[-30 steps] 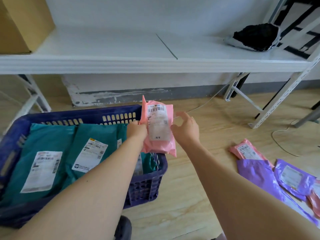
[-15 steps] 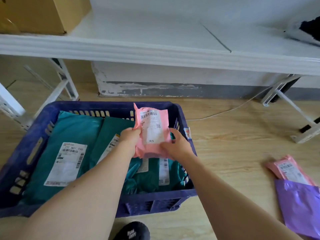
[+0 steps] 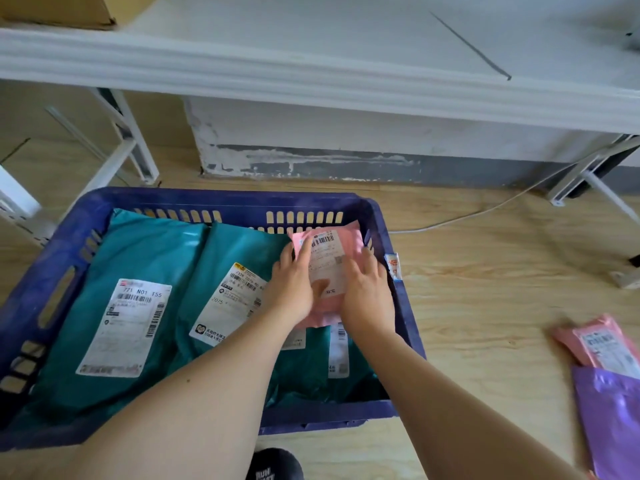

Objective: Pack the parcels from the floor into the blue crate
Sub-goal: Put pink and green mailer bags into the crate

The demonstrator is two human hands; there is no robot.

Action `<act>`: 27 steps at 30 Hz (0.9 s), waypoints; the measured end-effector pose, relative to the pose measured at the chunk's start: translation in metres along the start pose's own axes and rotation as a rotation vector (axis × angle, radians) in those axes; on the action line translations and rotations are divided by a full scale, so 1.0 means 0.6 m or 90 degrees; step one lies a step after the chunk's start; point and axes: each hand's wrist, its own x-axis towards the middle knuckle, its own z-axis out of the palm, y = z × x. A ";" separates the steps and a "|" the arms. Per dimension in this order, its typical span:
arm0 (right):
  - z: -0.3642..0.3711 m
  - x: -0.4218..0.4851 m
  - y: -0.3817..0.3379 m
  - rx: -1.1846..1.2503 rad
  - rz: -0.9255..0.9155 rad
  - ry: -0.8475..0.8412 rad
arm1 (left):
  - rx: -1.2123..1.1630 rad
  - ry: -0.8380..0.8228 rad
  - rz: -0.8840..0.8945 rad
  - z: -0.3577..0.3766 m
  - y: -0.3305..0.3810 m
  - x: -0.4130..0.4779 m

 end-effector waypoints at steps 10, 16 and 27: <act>0.017 -0.001 0.025 -0.097 -0.164 -0.177 | 0.304 0.035 0.066 -0.044 -0.059 -0.030; 0.035 0.010 0.023 -0.087 -0.077 -0.262 | 0.364 -0.076 -0.048 -0.050 -0.096 -0.053; 0.036 0.022 -0.001 -0.060 -0.013 -0.256 | 0.162 -0.103 -0.115 -0.074 -0.124 -0.057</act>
